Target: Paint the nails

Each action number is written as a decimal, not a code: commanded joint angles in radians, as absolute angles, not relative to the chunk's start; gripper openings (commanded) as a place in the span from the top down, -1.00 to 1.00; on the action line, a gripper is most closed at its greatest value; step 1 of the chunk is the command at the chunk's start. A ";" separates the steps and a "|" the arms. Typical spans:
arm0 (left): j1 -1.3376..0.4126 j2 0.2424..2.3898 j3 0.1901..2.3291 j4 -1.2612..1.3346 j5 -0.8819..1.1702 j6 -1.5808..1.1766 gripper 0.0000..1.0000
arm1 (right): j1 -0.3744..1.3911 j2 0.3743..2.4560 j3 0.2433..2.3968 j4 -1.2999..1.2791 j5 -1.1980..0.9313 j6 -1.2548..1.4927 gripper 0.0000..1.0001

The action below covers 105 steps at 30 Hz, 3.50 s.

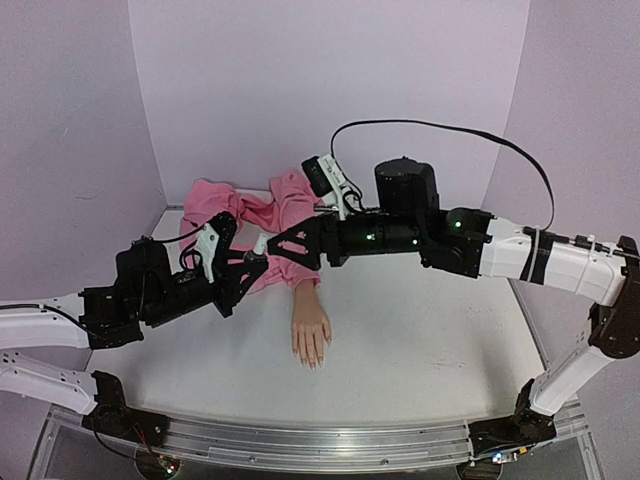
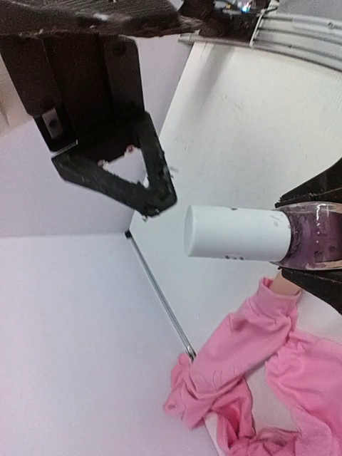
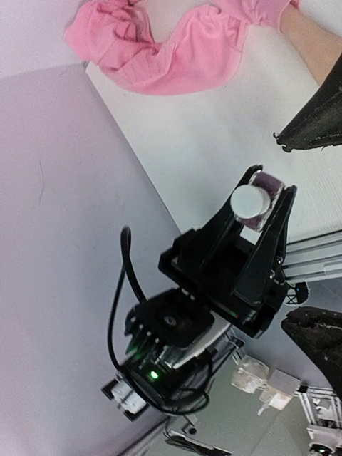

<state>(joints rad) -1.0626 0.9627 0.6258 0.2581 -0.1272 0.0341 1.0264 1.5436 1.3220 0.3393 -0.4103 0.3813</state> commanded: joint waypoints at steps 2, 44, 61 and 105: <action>-1.077 0.966 0.640 0.284 -0.384 0.056 1.00 | 1.036 1.628 1.452 0.328 -0.240 0.572 -0.32; -0.857 0.928 0.653 0.437 0.958 -0.223 1.00 | 1.038 1.609 1.228 0.645 -1.256 0.244 1.00; -1.035 0.918 0.605 0.304 -0.208 0.026 1.00 | 1.038 1.621 1.328 0.458 -0.298 0.584 -0.59; -0.895 0.952 0.696 0.334 0.613 -0.169 1.00 | 1.065 1.613 1.212 0.653 -0.947 0.322 0.22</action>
